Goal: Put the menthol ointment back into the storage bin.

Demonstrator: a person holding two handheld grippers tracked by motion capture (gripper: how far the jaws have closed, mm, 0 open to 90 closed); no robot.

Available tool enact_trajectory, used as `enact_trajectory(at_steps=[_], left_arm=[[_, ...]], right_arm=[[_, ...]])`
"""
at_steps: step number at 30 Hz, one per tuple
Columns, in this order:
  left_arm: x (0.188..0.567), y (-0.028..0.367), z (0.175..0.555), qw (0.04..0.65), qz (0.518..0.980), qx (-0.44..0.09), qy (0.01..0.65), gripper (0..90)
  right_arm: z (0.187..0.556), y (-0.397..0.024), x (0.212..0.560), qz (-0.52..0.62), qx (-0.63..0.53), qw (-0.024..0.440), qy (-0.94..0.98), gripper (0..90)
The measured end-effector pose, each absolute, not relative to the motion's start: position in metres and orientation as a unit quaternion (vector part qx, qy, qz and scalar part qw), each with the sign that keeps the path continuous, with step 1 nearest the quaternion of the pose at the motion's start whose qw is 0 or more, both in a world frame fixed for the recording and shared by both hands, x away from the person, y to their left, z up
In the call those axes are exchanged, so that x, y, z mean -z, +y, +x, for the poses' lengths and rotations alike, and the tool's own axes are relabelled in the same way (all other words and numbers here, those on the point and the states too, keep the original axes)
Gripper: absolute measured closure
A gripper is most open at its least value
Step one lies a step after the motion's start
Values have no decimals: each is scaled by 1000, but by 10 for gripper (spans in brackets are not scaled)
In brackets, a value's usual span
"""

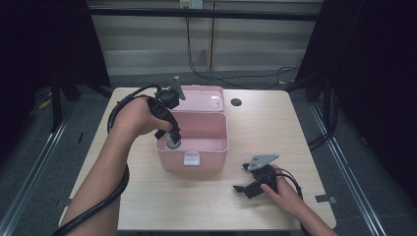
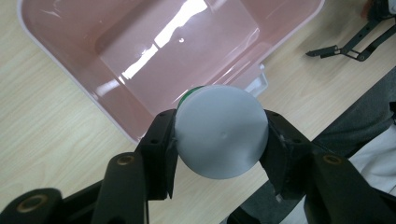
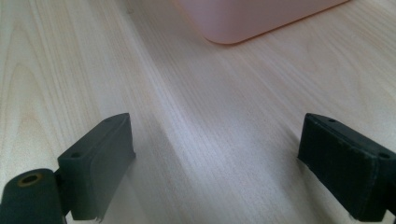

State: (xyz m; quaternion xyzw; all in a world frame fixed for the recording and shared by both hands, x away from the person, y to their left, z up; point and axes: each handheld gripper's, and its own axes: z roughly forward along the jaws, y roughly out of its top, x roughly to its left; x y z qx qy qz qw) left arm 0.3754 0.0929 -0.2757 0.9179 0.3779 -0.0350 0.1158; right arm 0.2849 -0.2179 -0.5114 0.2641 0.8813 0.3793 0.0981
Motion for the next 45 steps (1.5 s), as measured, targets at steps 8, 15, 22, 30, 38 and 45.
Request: enact_trajectory(at_steps=[8, 15, 22, 30, 38, 45], left_arm=[[277, 92, 387, 123, 911, 29, 393, 500], [284, 90, 397, 120, 905, 20, 407, 500], [292, 85, 407, 121, 902, 15, 414, 500], [303, 78, 416, 117, 901, 14, 417, 500], [317, 74, 424, 113, 898, 15, 425, 501], [325, 71, 429, 117, 894, 12, 432, 500]], right_arm=[[285, -218, 511, 264, -379, 98, 881, 97], [285, -218, 511, 264, -379, 99, 881, 97], [285, -218, 511, 264, -380, 98, 881, 97], [285, -218, 511, 264, -380, 98, 881, 97], [285, -218, 511, 265, -379, 97, 881, 97], [285, -218, 511, 264, -380, 98, 881, 97]])
